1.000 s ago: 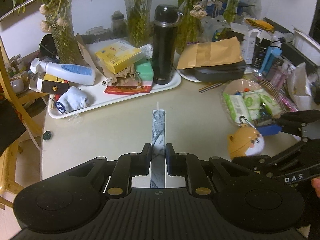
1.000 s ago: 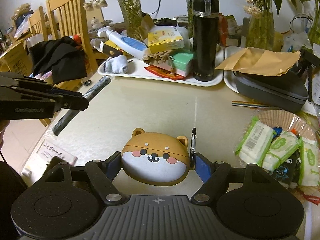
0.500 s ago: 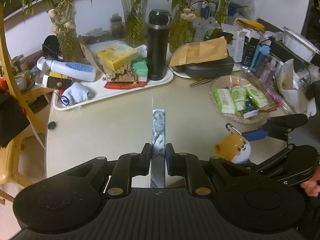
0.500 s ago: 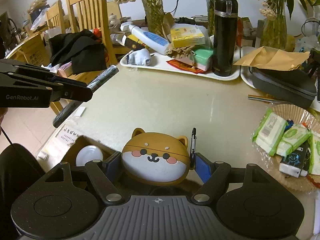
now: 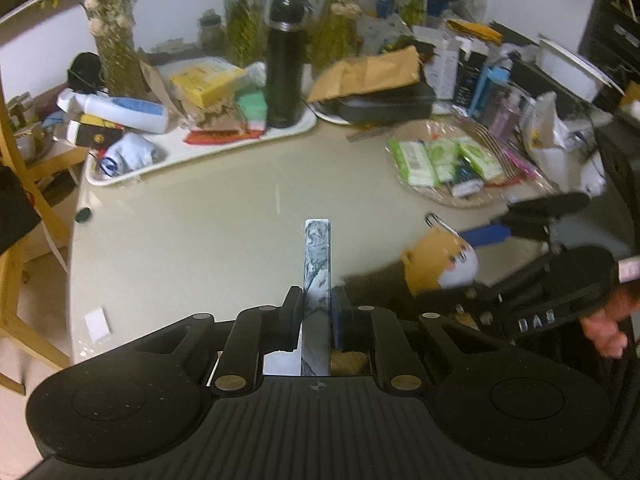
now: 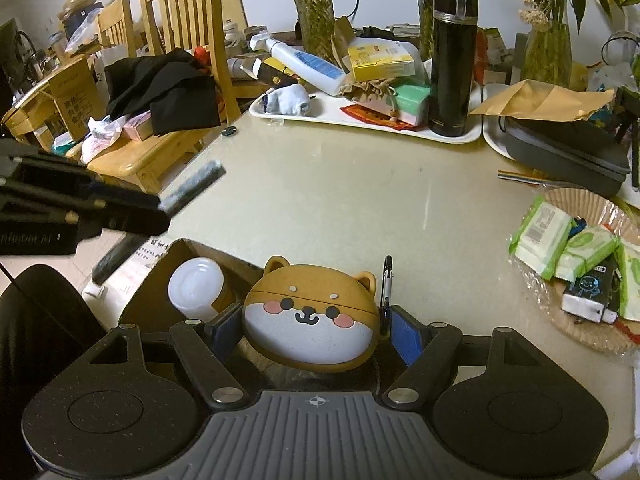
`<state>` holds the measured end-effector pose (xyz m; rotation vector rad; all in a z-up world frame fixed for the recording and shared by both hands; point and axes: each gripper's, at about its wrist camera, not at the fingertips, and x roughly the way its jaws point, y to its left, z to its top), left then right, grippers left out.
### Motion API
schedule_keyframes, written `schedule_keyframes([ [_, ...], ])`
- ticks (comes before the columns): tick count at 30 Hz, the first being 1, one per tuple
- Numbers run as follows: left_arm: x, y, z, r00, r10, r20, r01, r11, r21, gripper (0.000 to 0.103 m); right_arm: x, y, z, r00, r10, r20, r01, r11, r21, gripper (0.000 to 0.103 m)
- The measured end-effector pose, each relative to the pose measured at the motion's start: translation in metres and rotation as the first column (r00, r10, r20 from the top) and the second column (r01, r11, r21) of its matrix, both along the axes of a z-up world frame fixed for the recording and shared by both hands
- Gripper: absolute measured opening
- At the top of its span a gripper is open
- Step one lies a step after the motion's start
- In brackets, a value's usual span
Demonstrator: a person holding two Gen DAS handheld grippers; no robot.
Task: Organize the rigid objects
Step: 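Carry the marbled stick with the left tool while the right tool carries the dog pouch to the box, then release the marbled stick into the box with the left tool while the right tool lowers the dog pouch there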
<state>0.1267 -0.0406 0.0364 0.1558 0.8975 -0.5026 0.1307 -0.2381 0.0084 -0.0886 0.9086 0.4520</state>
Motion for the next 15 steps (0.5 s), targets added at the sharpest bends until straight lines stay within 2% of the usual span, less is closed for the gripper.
schedule_keyframes([
  [3, -0.007, -0.002, -0.010, 0.998, -0.054, -0.034, 0.055, 0.998, 0.005, 0.016, -0.002, -0.001, 0.001, 1.000, -0.009, 0.003, 0.009, 1.000, 0.006, 0.079],
  [6, -0.016, -0.007, -0.020, 0.996, -0.084, -0.035, 0.086, 0.995, 0.059, 0.017, -0.001, -0.005, 0.003, 0.999, -0.032, 0.009, 0.032, 0.999, 0.016, 0.079],
  [7, -0.019, -0.006, -0.023, 0.996, -0.079, -0.037, 0.082, 0.994, 0.075, 0.020, -0.001, -0.008, 0.004, 0.999, -0.045, 0.012, 0.044, 0.999, 0.018, 0.079],
  [8, -0.021, -0.006, -0.026, 0.996, -0.072, -0.043, 0.075, 0.994, 0.081, 0.030, 0.000, -0.009, 0.004, 0.998, -0.054, 0.011, 0.054, 0.998, 0.022, 0.079],
  [11, -0.026, 0.002, -0.028, 0.998, -0.038, -0.043, 0.041, 0.998, 0.054, 0.047, 0.001, -0.013, 0.004, 0.997, -0.074, 0.009, 0.073, 0.997, 0.027, 0.079],
  [15, -0.033, 0.007, -0.026, 1.000, 0.000, -0.027, 0.001, 0.999, 0.037, 0.048, 0.000, -0.010, 0.003, 0.998, -0.058, 0.009, 0.058, 0.998, 0.021, 0.079],
])
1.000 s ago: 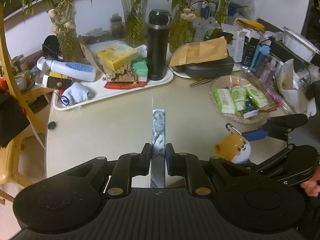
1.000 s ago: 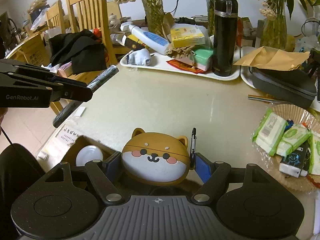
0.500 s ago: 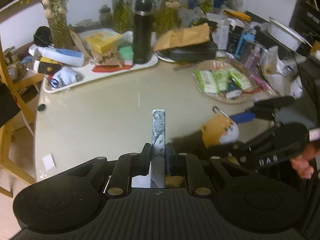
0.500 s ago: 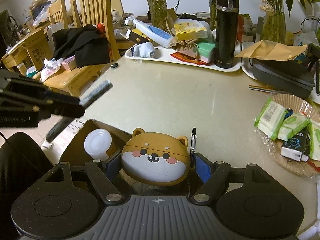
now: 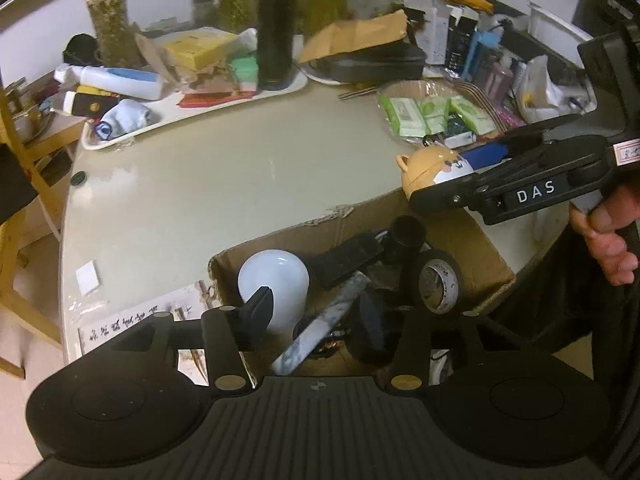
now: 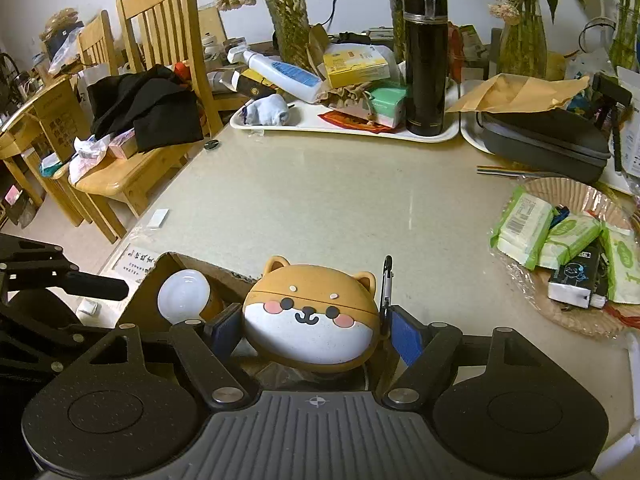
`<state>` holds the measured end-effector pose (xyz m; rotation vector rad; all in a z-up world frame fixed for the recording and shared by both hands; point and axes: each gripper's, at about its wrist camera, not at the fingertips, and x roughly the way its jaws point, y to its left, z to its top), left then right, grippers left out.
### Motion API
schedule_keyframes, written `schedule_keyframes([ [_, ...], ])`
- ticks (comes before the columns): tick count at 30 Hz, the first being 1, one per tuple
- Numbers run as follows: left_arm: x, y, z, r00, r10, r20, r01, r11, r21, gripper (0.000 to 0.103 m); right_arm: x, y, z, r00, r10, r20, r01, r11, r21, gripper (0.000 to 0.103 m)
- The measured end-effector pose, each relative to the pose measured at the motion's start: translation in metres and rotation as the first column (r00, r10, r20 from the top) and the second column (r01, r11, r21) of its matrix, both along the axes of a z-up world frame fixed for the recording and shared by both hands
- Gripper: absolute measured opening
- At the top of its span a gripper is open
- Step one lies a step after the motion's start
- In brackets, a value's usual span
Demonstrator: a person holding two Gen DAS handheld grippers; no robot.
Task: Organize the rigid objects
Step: 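Release the marbled stick into the box with the left tool while the right tool lowers the dog pouch there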
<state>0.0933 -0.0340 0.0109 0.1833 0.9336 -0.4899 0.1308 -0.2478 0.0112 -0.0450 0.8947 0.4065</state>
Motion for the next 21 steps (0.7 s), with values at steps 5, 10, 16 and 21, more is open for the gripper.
schedule_keyframes([
  [5, -0.008, 0.001, 0.002, 1.000, 0.024, 0.019, -0.023, 1.000, -0.006, 0.048, 0.001, 0.009, -0.002, 1.000, 0.025, -0.007, -0.025, 1.000, -0.009, 0.079],
  [10, -0.012, 0.006, 0.003, 0.998, 0.053, 0.029, -0.053, 0.998, -0.024, 0.048, 0.002, 0.024, -0.003, 0.997, 0.076, -0.019, -0.076, 0.997, -0.011, 0.079],
  [16, -0.013, 0.012, 0.006, 0.996, 0.085, 0.034, -0.083, 0.996, -0.044, 0.048, 0.000, 0.034, 0.000, 0.993, 0.119, 0.006, -0.119, 0.993, 0.003, 0.085],
  [21, -0.013, 0.014, 0.007, 0.995, 0.095, 0.036, -0.093, 0.994, -0.053, 0.049, 0.001, 0.027, -0.002, 0.996, 0.088, -0.004, -0.088, 0.996, -0.004, 0.086],
])
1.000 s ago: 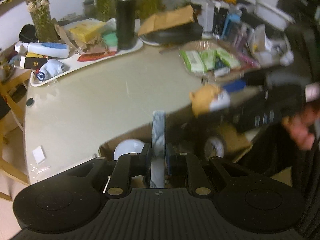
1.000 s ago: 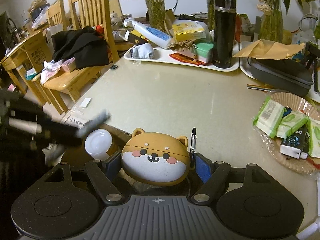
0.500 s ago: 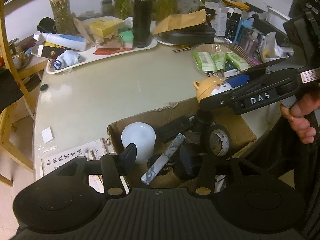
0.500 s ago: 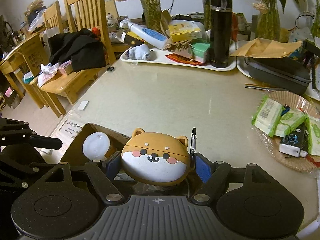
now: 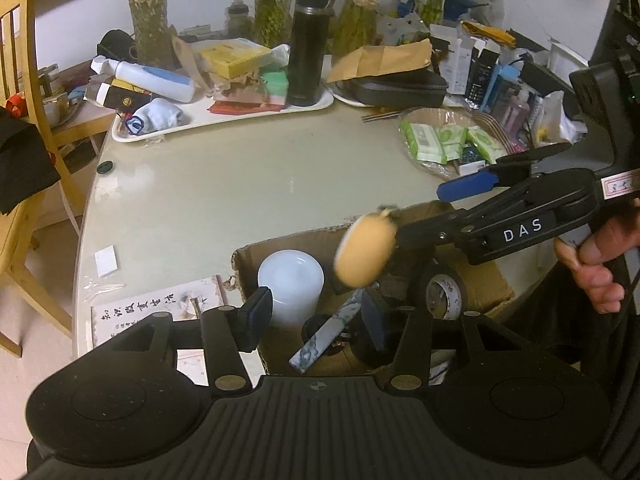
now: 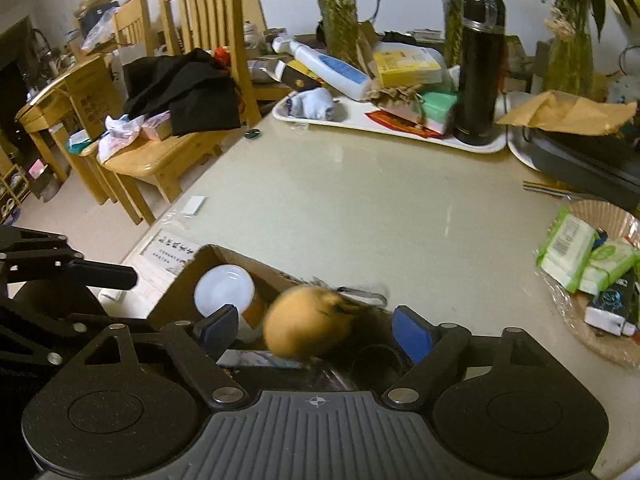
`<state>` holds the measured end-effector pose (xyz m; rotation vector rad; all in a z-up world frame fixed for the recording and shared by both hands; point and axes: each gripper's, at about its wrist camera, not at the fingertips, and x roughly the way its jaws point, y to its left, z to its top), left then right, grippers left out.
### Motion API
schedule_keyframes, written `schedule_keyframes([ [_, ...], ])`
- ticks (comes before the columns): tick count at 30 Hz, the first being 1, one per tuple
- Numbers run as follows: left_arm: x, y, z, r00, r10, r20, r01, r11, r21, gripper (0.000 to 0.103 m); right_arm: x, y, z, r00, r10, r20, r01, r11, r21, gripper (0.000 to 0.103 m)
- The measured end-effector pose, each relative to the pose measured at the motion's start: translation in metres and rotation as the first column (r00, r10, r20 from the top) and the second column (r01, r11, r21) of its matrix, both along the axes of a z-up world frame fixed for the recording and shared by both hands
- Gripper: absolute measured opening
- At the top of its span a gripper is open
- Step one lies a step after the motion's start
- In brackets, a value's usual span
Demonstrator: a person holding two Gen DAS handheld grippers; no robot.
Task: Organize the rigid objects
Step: 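Release the marbled stick into the box with the left tool while the right tool lowers the dog pouch there, then withdraw both open tools from the box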
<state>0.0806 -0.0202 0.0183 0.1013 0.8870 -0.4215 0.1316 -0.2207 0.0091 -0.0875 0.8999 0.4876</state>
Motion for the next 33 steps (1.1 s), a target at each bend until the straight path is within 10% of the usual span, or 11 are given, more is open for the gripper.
schedule_keyframes([
  [15, -0.012, 0.002, 0.005, 0.992, 0.105, 0.071, -0.108, 0.993, 0.038, 0.102, -0.016, -0.013, -0.011, 0.994, -0.103, -0.042, 0.099, 0.991, -0.093, 0.103],
  [33, -0.034, -0.005, -0.019, 0.991, 0.132, -0.019, -0.127, 0.977, 0.169, 0.103, -0.054, -0.008, -0.036, 0.986, -0.040, -0.164, 0.007, 0.981, -0.193, 0.103],
])
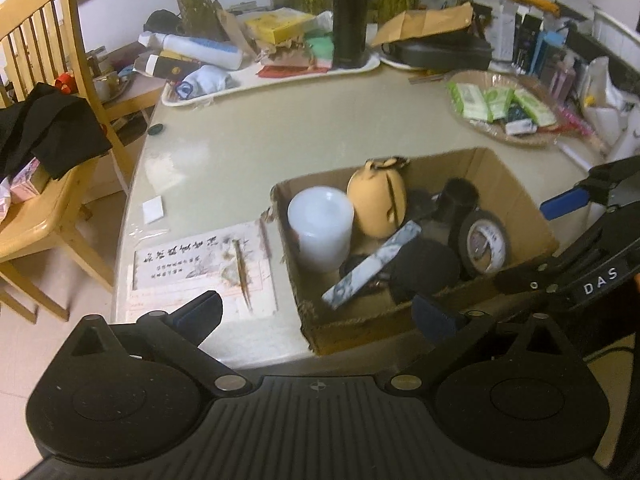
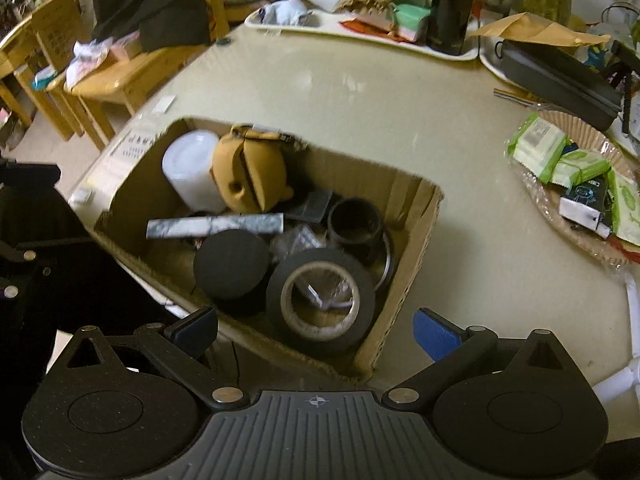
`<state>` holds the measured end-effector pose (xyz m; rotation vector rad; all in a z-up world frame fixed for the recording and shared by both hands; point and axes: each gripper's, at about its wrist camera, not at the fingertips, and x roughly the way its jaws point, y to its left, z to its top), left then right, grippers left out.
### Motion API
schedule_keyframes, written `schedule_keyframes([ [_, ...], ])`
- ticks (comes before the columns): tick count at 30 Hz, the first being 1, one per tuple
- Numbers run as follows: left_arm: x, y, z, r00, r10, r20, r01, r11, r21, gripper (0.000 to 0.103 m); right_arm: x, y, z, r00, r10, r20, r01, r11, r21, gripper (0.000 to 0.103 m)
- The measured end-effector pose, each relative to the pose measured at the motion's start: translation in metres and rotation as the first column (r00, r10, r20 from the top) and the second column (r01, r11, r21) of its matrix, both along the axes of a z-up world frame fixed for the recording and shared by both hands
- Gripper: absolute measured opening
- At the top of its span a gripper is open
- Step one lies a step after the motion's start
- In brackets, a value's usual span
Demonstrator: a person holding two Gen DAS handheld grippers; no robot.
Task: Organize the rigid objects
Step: 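Withdraw both open tools from the box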
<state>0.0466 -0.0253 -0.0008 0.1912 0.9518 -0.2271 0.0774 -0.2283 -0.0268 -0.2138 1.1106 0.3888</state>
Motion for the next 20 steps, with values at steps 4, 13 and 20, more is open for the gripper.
schedule_keyframes([
  [4, -0.002, 0.000, -0.005, 0.999, -0.003, -0.032, 0.003, 1.000, 0.000, 0.103, -0.003, 0.005, -0.004, 1.000, 0.024, -0.015, -0.024, 0.999, -0.027, 0.103],
  [13, -0.004, -0.001, -0.013, 0.995, -0.013, -0.095, 0.009, 0.999, -0.036, 0.103, -0.004, 0.009, -0.009, 0.999, 0.038, -0.031, -0.040, 0.998, -0.056, 0.103],
  [20, -0.006, -0.004, -0.015, 0.995, -0.029, -0.096, 0.024, 0.999, -0.046, 0.103, -0.004, 0.009, -0.009, 0.999, 0.038, -0.032, -0.040, 0.997, -0.059, 0.103],
])
